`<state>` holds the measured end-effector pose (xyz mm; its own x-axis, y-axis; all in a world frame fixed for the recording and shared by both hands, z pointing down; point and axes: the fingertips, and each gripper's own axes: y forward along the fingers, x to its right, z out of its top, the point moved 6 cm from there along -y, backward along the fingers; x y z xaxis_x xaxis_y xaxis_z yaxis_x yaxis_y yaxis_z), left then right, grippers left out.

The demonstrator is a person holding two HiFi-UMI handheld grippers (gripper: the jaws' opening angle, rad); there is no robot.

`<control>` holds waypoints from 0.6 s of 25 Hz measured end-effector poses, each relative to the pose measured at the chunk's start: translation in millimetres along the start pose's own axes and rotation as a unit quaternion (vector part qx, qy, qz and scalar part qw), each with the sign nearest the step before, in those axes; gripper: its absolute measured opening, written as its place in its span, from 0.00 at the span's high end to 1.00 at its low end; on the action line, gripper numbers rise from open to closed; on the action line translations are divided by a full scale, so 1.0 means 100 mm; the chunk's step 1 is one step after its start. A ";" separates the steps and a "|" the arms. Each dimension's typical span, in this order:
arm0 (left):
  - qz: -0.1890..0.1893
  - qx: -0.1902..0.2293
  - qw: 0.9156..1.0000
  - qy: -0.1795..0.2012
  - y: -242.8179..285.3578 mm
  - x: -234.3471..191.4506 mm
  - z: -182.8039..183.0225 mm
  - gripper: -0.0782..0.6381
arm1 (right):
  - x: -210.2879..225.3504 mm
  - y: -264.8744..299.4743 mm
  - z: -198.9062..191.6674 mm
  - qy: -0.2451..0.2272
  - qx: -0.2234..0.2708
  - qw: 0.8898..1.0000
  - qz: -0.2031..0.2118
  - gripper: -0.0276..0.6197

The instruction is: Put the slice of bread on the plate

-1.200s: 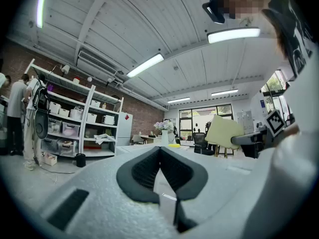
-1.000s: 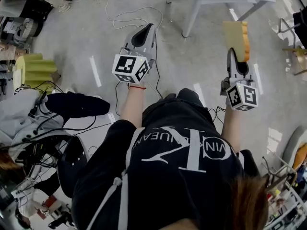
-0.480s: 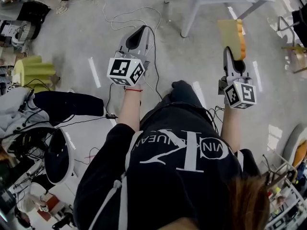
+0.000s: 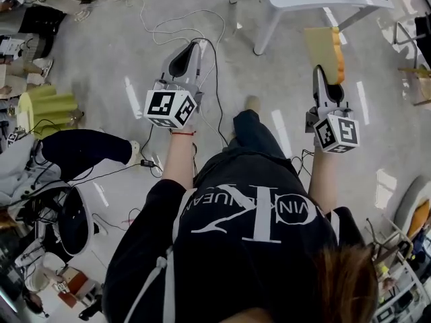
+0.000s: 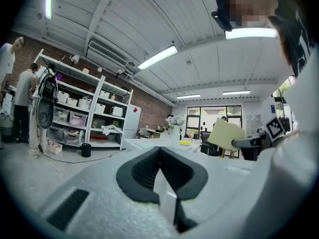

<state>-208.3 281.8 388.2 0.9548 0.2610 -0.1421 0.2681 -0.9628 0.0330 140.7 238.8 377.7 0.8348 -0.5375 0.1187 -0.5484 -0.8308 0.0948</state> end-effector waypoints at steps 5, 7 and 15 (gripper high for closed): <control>-0.003 0.012 1.000 -0.008 0.58 -0.28 0.16 0.88 | 0.18 0.55 0.21 -0.006 0.009 1.000 0.002 0.81; -0.013 0.017 1.000 -0.004 0.79 -0.25 0.22 0.88 | 0.30 0.65 0.25 -0.005 0.012 1.000 0.000 0.81; -0.029 0.026 0.999 0.004 1.51 -0.14 0.30 0.88 | 0.79 0.99 0.40 -0.012 0.019 1.000 -0.003 0.81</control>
<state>-185.1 130.3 365.1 0.9390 0.3169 -0.1335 0.3164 -0.9483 -0.0260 154.1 108.2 357.0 0.8393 -0.5354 0.0944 -0.5415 -0.8387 0.0580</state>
